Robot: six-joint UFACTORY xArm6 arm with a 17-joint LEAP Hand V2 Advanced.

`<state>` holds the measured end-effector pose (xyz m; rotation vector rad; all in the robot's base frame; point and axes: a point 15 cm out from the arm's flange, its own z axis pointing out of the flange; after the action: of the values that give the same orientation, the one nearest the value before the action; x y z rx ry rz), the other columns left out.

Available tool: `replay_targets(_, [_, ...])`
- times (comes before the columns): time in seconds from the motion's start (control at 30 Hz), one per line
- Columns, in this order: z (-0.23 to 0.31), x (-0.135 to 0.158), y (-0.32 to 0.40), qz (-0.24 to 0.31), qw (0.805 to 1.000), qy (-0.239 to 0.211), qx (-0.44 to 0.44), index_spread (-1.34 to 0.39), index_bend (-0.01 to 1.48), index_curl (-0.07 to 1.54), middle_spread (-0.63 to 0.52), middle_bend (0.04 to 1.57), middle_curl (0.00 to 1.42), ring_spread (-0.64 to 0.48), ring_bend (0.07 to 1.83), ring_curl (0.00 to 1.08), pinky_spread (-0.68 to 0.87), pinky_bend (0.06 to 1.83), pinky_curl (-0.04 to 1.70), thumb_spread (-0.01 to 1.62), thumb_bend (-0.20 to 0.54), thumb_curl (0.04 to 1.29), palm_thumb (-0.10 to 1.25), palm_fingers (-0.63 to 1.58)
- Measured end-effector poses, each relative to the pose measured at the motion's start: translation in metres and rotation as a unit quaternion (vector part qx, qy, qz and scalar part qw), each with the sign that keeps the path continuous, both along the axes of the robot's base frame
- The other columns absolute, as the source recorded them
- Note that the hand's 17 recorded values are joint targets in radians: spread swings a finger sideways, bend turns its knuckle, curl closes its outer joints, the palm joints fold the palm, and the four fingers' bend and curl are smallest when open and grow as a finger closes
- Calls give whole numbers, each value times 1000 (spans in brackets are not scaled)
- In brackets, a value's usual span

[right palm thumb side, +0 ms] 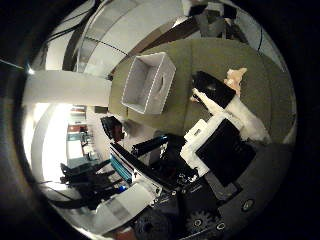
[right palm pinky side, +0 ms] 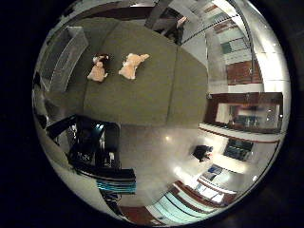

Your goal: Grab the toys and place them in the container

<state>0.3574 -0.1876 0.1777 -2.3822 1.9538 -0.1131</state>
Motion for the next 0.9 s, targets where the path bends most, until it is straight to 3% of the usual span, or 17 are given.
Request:
replay_targets(0.53, [-5,7,-5,7,1000,3,1,-447,188,413,-184,227,483,-73,284,284,305,388,-7,1121,-21,402,828,534])
replay_targets(0.73, [8,49,-36,38,999,-9,-19,-420,129,344,-170,199,468,-67,338,299,301,502,9,1107,-21,404,816,391])
replay_targets(0.9, [10,81,-76,85,994,10,-74,-401,154,290,-108,179,406,40,311,285,299,645,35,1080,-21,409,814,185])
